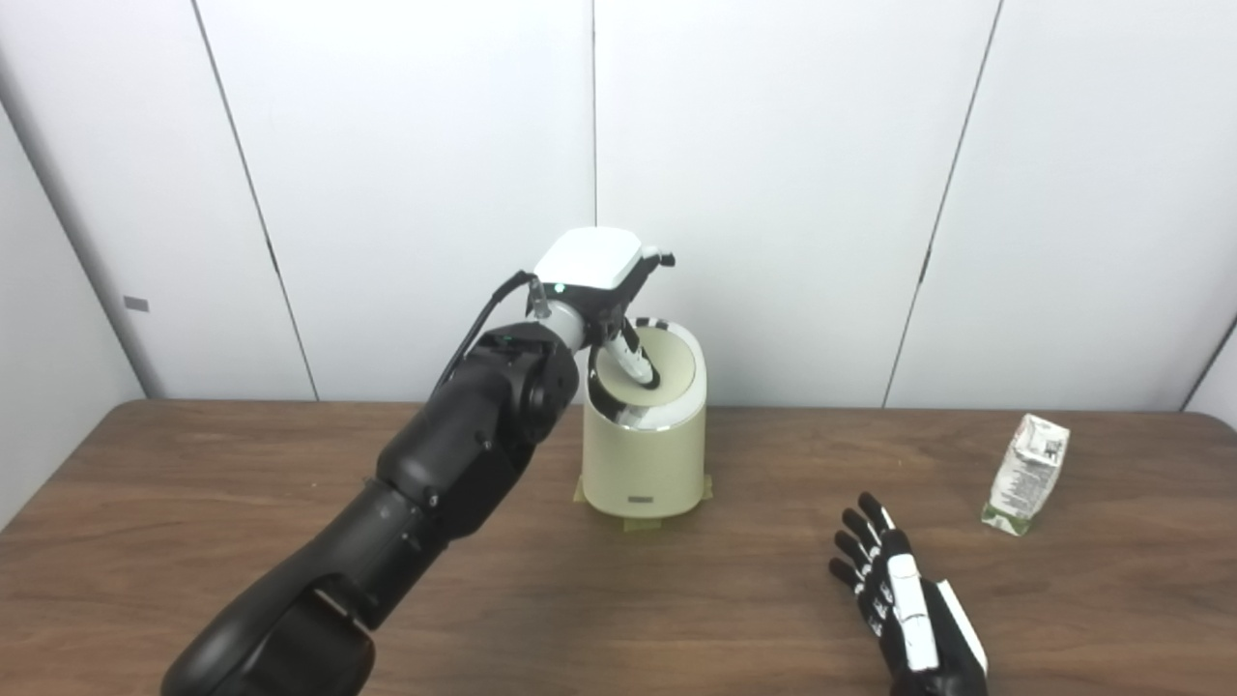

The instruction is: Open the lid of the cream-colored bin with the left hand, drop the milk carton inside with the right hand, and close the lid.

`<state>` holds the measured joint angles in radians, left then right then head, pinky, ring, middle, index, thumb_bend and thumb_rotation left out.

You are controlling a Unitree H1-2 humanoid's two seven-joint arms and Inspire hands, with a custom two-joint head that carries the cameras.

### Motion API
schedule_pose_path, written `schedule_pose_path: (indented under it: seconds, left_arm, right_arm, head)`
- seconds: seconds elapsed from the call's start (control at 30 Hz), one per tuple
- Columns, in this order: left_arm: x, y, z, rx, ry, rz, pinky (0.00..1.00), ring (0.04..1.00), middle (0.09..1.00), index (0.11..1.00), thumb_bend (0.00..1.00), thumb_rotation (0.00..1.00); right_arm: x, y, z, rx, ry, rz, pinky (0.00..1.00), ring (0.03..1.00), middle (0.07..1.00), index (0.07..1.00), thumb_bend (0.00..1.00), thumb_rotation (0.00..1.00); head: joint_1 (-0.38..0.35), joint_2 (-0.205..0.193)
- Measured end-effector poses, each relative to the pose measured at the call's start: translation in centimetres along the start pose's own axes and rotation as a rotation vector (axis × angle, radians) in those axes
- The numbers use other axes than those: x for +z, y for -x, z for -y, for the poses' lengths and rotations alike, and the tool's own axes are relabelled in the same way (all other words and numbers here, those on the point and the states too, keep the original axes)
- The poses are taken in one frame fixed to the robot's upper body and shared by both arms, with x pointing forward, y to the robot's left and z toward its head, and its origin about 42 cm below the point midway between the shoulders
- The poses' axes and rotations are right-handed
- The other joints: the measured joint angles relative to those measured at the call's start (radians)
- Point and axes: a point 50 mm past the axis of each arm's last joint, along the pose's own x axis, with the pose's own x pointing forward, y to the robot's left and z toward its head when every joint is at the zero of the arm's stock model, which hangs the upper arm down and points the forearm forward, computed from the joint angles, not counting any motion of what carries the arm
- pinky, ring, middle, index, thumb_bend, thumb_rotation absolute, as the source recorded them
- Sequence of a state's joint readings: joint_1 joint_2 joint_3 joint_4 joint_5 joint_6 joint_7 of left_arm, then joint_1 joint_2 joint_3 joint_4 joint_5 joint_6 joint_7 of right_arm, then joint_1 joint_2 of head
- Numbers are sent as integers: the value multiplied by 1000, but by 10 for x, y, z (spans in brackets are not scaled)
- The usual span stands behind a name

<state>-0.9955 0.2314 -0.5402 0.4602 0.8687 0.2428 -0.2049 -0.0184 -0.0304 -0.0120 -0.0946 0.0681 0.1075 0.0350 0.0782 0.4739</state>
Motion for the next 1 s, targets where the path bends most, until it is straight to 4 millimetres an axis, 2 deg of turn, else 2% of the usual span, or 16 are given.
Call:
schedule_pose_path:
  seconds: [0.13, 0.23, 0.4, 0.57, 0.67, 0.77, 0.87, 1.0]
  left_arm:
    - [6, 2, 2, 2, -81, 30, 788, 883, 886, 891, 944, 140]
    - [13, 4, 3, 4, -144, 57, 847, 892, 887, 897, 947, 132]
    - [23, 7, 6, 17, -236, 99, 857, 883, 878, 892, 974, 118]
    - [28, 11, 11, 30, -252, 134, 880, 888, 882, 893, 978, 103]
    - [19, 14, 9, 22, -157, 96, 816, 882, 888, 899, 930, 145]
    - [7, 17, -2, 24, 2, 47, 752, 847, 868, 872, 825, 148]
    - [-6, 20, -26, 105, 169, 24, 685, 803, 833, 817, 631, 140]
    - [-15, 30, -56, 259, 368, 14, 645, 763, 819, 797, 517, 155]
  right_arm:
    - [1, 1, 2, 0, 4, -1, 935, 963, 968, 981, 636, 1000]
    - [2, 3, 3, 1, 0, -2, 950, 965, 967, 984, 631, 1000]
    - [4, 4, 4, 5, -6, -11, 961, 972, 971, 989, 614, 1000]
    - [6, 7, 5, 7, 1, -17, 934, 959, 965, 994, 601, 1000]
    - [6, 9, 6, 4, -9, -20, 937, 957, 965, 992, 606, 1000]
    - [7, 9, 7, 1, -11, -20, 925, 954, 962, 989, 608, 987]
    - [7, 9, 6, 0, 1, -21, 922, 948, 956, 985, 606, 974]
    - [8, 9, 7, 0, 17, -23, 926, 945, 952, 980, 618, 959]
  head:
    - [6, 12]
    - [8, 17]
    - [6, 23]
    - [-5, 37]
    - [-8, 38]
    - [-8, 38]
    - [-12, 41]
    - [-14, 38]
